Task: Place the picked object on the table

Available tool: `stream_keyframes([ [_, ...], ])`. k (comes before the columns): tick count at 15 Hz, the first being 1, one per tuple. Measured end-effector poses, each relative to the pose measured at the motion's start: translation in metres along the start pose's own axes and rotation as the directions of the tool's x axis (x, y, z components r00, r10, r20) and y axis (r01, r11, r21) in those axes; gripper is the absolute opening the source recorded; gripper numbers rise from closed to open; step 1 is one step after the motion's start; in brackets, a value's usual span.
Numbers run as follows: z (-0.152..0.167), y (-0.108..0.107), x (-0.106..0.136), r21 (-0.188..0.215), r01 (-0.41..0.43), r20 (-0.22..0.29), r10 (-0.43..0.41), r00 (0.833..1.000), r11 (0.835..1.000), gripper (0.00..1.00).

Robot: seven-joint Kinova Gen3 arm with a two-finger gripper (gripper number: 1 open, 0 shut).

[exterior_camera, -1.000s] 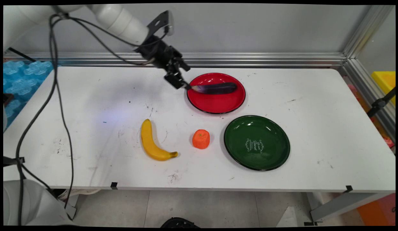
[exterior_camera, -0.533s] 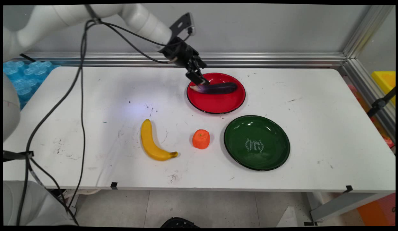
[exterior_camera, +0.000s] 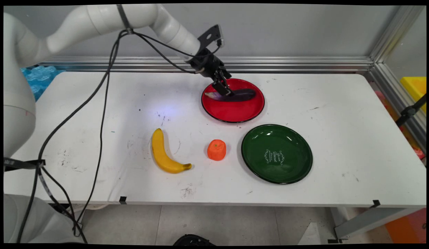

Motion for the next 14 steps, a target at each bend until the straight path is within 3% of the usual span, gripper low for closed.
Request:
stream_keyframes([
  [14,0.055,-0.022,-0.011,0.004,0.032,0.025,-0.032,0.999,0.999,1.00],
])
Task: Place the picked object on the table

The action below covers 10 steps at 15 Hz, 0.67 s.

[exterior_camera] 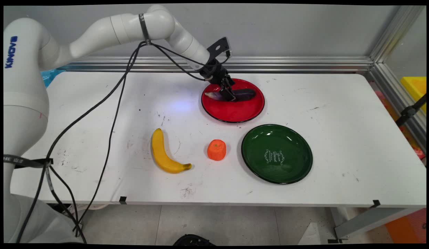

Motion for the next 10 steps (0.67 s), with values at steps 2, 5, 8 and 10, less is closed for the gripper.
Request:
stream_keyframes([
  [2,0.004,-0.001,-0.001,0.002,0.003,0.001,-0.003,1.000,1.000,1.00],
  [5,0.010,-0.003,-0.003,0.004,0.006,0.003,-0.006,1.000,1.000,1.00],
  [8,0.014,-0.003,-0.004,0.005,0.005,0.005,-0.005,1.000,1.000,0.00],
  [10,0.014,-0.003,-0.004,0.003,0.003,0.004,-0.003,1.000,1.000,0.00],
])
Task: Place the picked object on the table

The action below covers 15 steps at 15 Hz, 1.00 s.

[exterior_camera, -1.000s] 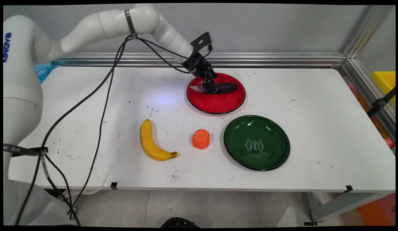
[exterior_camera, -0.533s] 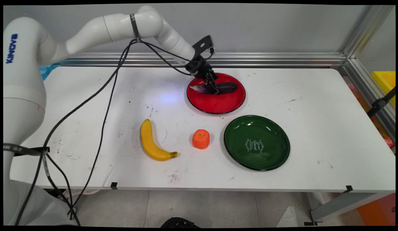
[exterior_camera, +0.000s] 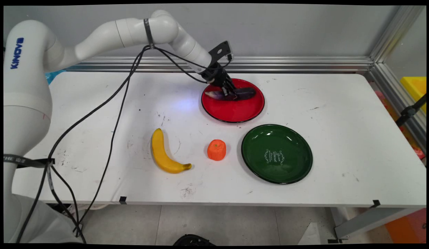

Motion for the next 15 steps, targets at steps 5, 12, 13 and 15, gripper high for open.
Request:
stream_keyframes([
  [5,-0.013,0.004,0.009,-0.005,-0.010,-0.017,0.010,1.000,1.000,0.00],
  [12,-0.068,0.032,0.028,-0.025,-0.025,-0.059,0.023,0.998,0.999,0.00],
  [13,-0.079,0.040,0.030,-0.031,-0.030,-0.064,0.028,0.998,0.999,0.00],
  [15,-0.099,0.055,0.029,-0.052,-0.036,-0.069,0.032,0.997,0.998,0.00],
])
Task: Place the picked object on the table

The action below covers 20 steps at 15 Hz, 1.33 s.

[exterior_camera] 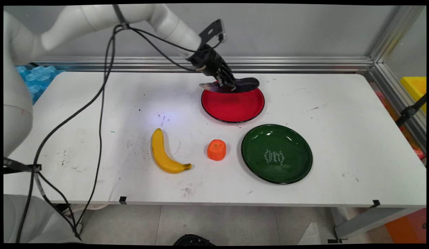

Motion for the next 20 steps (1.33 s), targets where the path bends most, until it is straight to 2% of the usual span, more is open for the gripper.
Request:
stream_keyframes([
  [5,-0.041,0.042,-0.017,-0.064,-0.015,0.012,0.016,1.000,0.998,0.00],
  [9,-0.059,0.065,-0.036,-0.079,-0.034,0.020,0.036,0.999,0.996,0.00],
  [13,-0.059,0.079,-0.055,-0.082,-0.054,0.025,0.057,0.998,0.995,0.00],
  [20,-0.036,0.087,-0.088,-0.081,-0.071,0.054,0.075,0.996,0.994,0.00],
])
